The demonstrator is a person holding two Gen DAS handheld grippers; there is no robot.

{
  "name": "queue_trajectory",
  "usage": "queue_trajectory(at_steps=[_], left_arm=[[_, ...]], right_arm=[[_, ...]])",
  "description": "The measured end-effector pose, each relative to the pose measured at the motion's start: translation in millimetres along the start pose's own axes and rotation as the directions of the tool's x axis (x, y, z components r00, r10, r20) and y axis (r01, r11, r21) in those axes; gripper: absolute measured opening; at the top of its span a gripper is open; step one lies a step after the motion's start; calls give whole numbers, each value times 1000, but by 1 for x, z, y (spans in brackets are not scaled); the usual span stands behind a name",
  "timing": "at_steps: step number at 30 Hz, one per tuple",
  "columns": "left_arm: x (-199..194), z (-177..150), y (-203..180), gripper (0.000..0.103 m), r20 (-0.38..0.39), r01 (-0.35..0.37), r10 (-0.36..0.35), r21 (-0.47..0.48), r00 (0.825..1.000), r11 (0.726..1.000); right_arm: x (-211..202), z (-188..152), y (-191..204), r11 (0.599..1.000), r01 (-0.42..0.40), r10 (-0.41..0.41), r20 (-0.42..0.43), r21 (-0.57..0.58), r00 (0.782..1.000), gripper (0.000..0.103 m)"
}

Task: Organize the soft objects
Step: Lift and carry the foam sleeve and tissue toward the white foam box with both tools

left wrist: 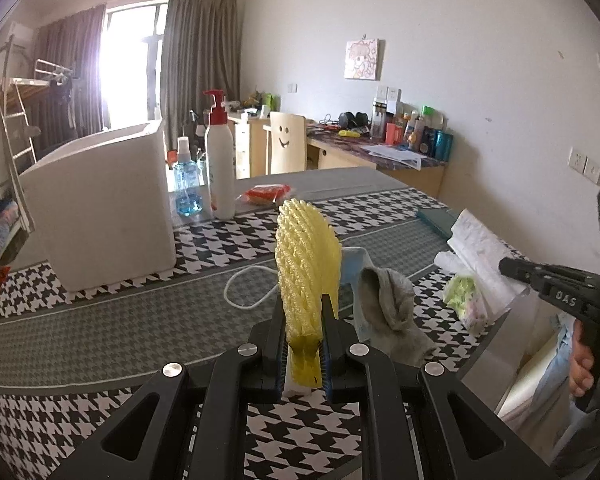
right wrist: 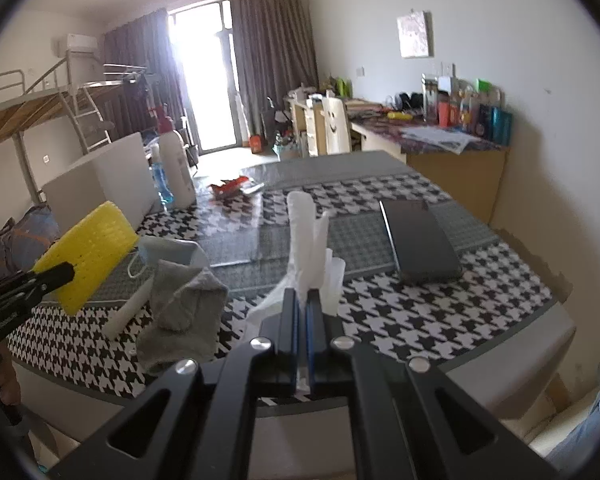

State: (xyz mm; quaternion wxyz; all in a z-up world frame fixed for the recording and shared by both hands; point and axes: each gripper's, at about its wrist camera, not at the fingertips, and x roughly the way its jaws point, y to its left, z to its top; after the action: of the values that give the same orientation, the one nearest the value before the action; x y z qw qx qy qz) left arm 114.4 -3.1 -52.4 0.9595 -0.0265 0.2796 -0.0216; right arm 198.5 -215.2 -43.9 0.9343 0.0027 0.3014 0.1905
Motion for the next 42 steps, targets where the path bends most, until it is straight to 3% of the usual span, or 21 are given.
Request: queue_trajectory(at_steps=[3,8,18,21,22,23,26,31,33,38,42], left_arm=[[2,-2,0,14,-7,-6,6,1,1000,1000],[4,-2,1,14,-14,-7,7,1,1000,1000],[14,-3,3,14,-35,-9,9,3,999,1000],[15,-3,5,14,-38,-11,11,0,999,1000],[16,-3,5,14,-39,-11,11,1,999,1000],[17,-3,6,14,-40,-12,12,1,999,1000],[17,-3,8,14,-37,-15,15,0,999,1000],[18,-4,9,14,-40,-15,15,2,999,1000],[16,-4,10,14,-37,-17,17,-4,999,1000],[11,-4,16,14,-29,-27,27,-12,999,1000],[8,-2,21,14,-23,-37,37,-20,999,999]], right_arm=[[11,-3,-4,1000,6,-6,-39,14,999,11],[22,-8,-11,999,-22,24,-62,40,998,58],[44,-5,-15,997,-57,64,-115,60,991,60],[52,-2,-18,995,-62,72,-132,83,989,60],[53,-1,-19,993,-67,80,-139,96,987,57],[54,0,-21,991,-74,89,-141,108,986,43],[52,2,-19,991,-82,96,-134,108,986,28],[34,6,-10,992,-98,104,-80,78,991,24],[31,8,-5,992,-103,108,-68,67,992,10],[42,8,-4,996,-55,62,-111,63,992,6],[39,9,-1,996,-64,70,-100,59,993,4]])
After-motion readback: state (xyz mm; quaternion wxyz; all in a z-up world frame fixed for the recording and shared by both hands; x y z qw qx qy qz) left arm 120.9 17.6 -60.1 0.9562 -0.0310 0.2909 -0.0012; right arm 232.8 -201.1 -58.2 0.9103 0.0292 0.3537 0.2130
